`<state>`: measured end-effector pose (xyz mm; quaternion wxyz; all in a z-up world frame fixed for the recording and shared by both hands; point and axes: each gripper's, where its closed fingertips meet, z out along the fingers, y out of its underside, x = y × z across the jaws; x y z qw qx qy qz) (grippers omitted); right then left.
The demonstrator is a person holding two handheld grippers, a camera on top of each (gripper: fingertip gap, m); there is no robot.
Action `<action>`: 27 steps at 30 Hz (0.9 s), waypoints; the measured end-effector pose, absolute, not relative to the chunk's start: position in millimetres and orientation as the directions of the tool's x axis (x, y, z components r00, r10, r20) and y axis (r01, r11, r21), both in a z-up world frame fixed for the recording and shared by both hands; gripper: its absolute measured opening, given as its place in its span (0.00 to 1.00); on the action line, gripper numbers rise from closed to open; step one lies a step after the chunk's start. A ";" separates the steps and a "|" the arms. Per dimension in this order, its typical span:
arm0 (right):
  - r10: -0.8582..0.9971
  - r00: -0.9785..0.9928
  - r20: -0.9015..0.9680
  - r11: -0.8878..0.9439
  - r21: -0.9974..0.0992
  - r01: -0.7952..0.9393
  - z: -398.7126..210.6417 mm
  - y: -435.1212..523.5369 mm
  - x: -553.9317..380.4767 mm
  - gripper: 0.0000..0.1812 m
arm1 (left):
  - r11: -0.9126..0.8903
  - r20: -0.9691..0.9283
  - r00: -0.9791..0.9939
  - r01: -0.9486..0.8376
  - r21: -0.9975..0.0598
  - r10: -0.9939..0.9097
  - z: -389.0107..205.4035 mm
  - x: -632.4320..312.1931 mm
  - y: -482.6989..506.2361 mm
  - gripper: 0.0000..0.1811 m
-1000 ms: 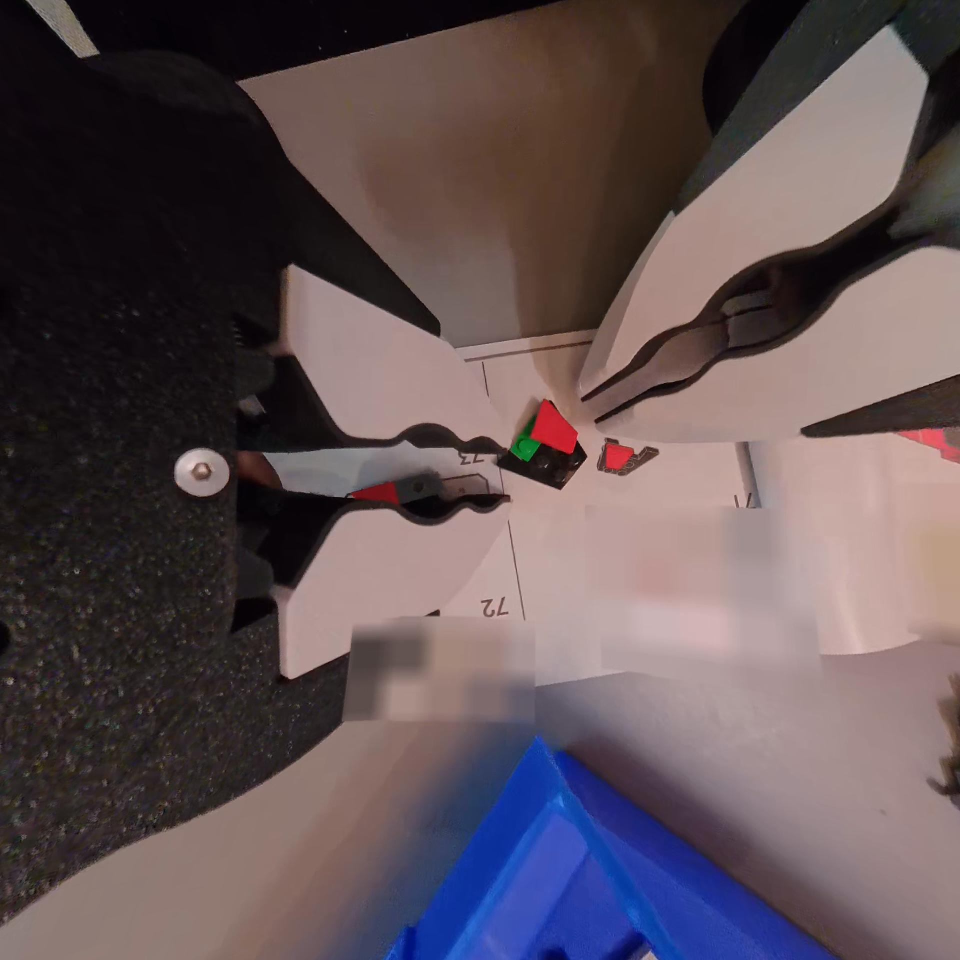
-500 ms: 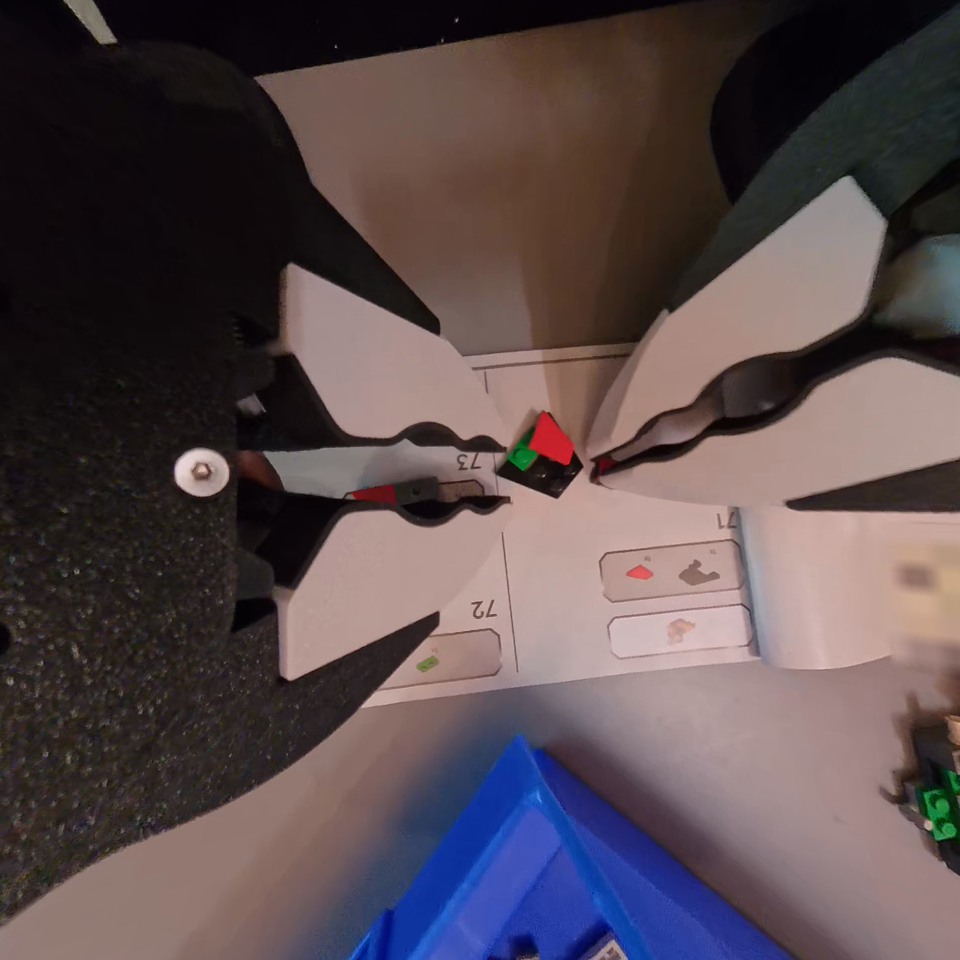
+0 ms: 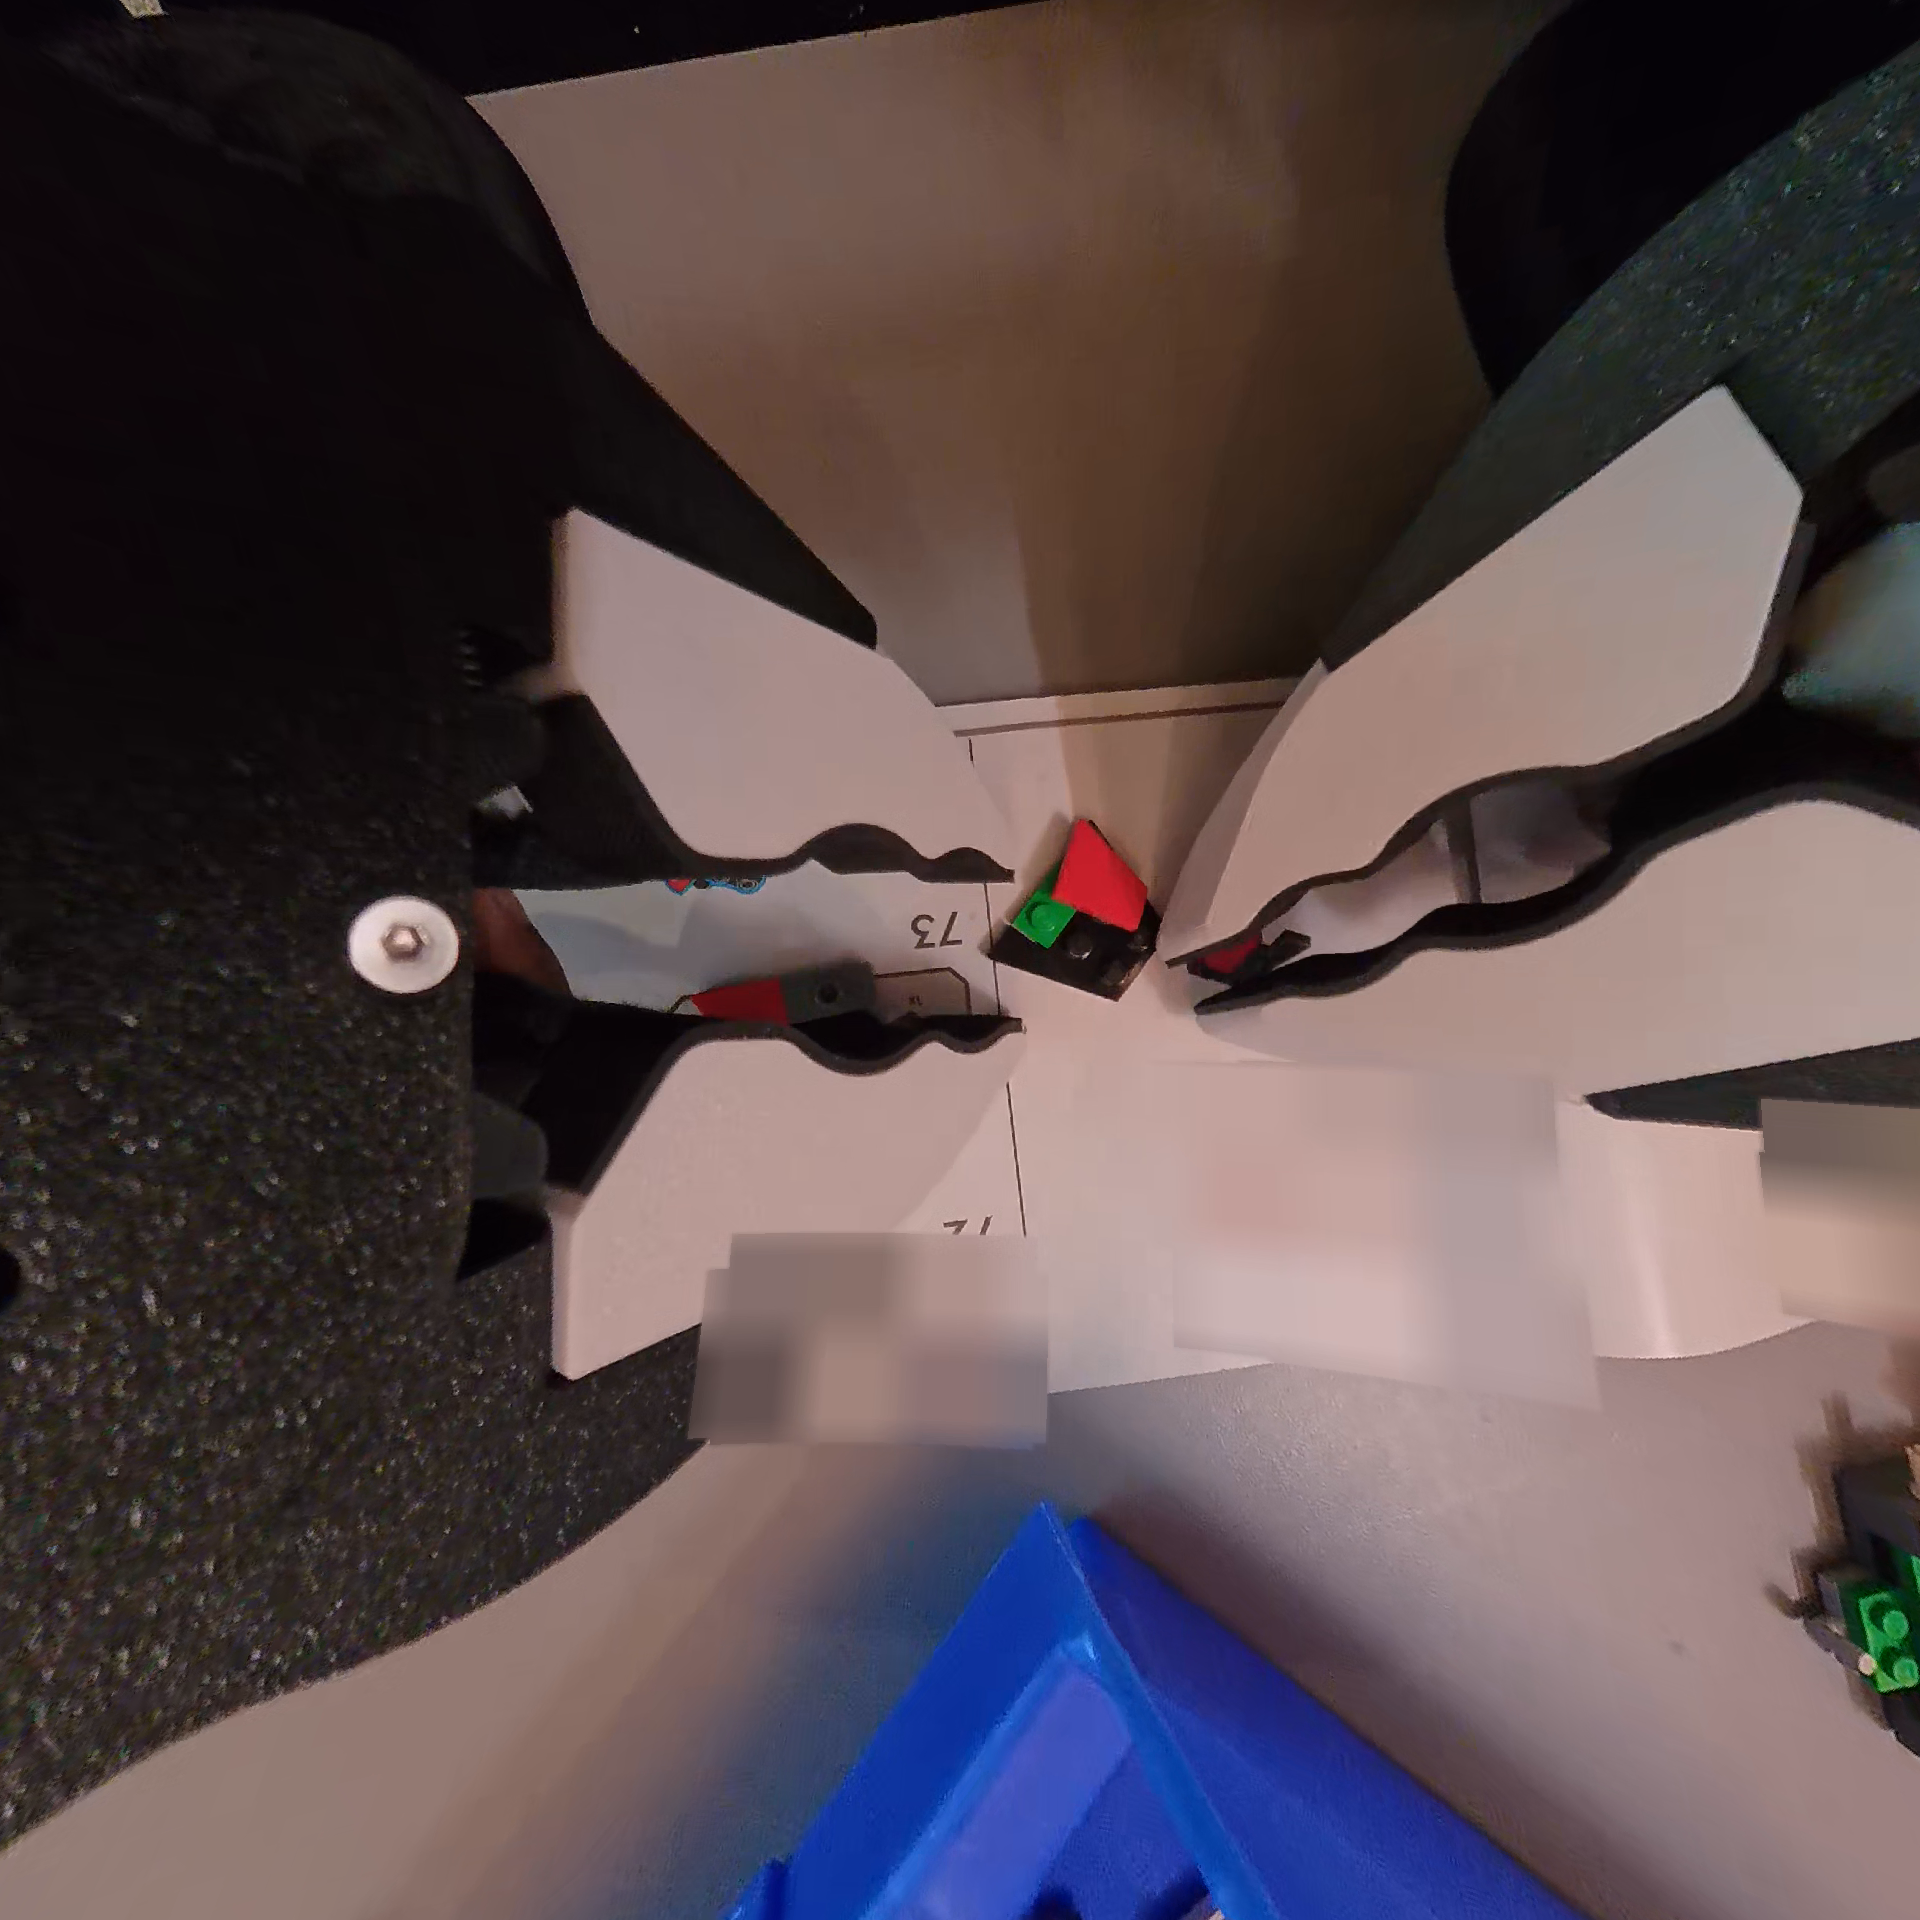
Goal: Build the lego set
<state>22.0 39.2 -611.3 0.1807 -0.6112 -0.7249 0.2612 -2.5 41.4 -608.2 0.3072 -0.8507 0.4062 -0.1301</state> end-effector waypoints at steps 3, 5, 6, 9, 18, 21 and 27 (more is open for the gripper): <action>0.981 -0.183 -0.063 0.109 -0.602 0.791 -611.1 39.7 21.8 0.13 | -0.468 -0.045 0.632 -0.618 -0.632 -0.774 -605.7 -1.9 42.0 0.05; 0.981 -0.181 -0.063 0.107 -0.603 0.791 -611.0 39.9 21.8 0.13 | -0.460 -0.058 0.631 -0.622 -0.633 -0.774 -604.7 -2.0 42.9 0.05; 0.982 -0.180 -0.063 0.106 -0.604 0.790 -611.0 40.0 21.8 0.13 | -0.458 -0.063 0.631 -0.625 -0.632 -0.773 -604.2 -2.4 43.3 0.05; 0.982 -0.177 -0.062 0.104 -0.607 0.788 -610.8 40.3 21.8 0.13 | -0.441 -0.076 0.621 -0.632 -0.638 -0.780 -602.0 -0.7 43.5 0.06; 0.983 -0.172 -0.063 0.099 -0.611 0.785 -610.6 40.3 21.9 0.13 | -0.416 -0.091 0.595 -0.656 -0.630 -0.799 -601.7 6.2 44.2 0.07; 0.983 -0.173 -0.066 0.096 -0.614 0.784 -610.4 39.9 22.0 0.14 | -0.417 -0.092 0.596 -0.655 -0.630 -0.798 -601.4 6.7 44.4 0.06; 0.987 -0.140 -0.081 0.054 -0.650 0.758 -598.0 43.9 23.8 0.11 | -0.430 -0.100 0.634 -0.623 -0.654 -0.766 -591.0 -5.1 46.1 0.06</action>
